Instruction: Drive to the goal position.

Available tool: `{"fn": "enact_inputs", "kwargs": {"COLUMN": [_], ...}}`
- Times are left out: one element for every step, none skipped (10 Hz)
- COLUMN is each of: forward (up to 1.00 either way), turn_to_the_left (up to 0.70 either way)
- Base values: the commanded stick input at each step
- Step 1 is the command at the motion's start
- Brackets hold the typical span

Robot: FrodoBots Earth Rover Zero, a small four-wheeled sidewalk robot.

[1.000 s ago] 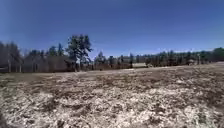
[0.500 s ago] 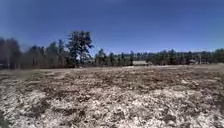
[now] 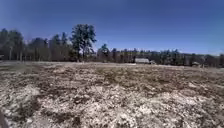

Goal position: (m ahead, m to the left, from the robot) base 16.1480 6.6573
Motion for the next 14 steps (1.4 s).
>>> {"fn": "enact_inputs", "kwargs": {"forward": [0.7,0.7,0.7,0.7,0.7,0.7,0.7,0.7,0.7,0.7,0.7,0.7,0.7,0.7], "turn_to_the_left": [0.0,0.0,0.0,0.0,0.0,0.0,0.0,0.0,0.1,0.32,0.35,0.35,0.27,0.02]}}
